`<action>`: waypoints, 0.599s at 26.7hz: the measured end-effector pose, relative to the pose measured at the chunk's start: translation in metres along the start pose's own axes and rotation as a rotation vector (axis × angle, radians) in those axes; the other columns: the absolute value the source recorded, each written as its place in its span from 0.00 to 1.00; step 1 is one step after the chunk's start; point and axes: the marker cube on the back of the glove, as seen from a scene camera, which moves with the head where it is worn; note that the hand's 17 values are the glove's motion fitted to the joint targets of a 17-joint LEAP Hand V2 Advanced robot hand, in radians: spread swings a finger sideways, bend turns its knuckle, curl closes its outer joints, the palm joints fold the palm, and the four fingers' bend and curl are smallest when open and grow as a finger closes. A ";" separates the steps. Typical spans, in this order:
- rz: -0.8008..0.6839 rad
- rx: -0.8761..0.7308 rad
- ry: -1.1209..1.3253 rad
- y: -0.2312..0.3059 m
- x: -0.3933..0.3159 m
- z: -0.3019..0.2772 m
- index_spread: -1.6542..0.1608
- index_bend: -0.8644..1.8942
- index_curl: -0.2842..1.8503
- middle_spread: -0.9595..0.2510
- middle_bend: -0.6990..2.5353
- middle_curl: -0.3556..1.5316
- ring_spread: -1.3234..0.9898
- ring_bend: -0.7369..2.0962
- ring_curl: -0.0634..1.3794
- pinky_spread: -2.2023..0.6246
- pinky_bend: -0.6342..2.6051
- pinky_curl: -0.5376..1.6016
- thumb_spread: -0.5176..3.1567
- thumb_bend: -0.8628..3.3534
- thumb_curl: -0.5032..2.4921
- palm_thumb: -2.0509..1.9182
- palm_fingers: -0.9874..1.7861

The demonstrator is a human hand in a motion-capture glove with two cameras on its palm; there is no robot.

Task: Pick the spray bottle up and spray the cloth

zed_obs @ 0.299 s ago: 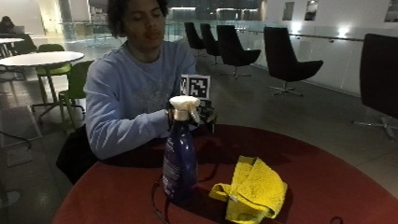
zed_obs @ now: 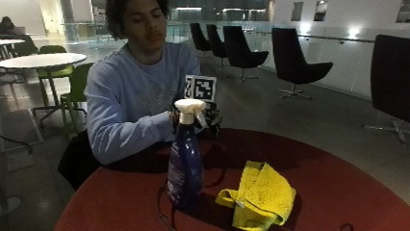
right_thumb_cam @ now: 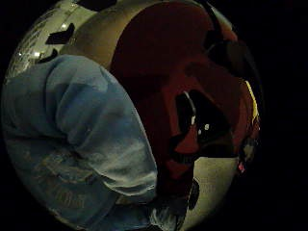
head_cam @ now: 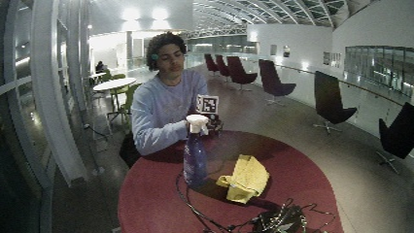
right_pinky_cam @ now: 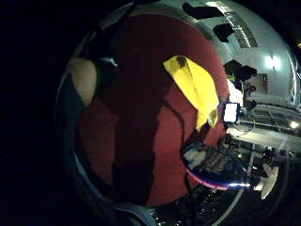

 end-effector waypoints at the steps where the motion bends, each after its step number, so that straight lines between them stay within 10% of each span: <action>1: -0.012 0.003 0.004 0.000 0.002 -0.001 0.77 0.37 0.22 0.75 0.34 0.31 0.54 0.45 0.21 0.81 0.25 0.33 0.36 0.29 0.23 0.67 0.70; 16: -0.011 0.000 0.032 0.004 0.012 0.000 0.74 0.37 0.26 0.74 0.33 0.36 0.54 0.44 0.25 0.81 0.25 0.35 0.44 0.28 0.25 0.68 0.69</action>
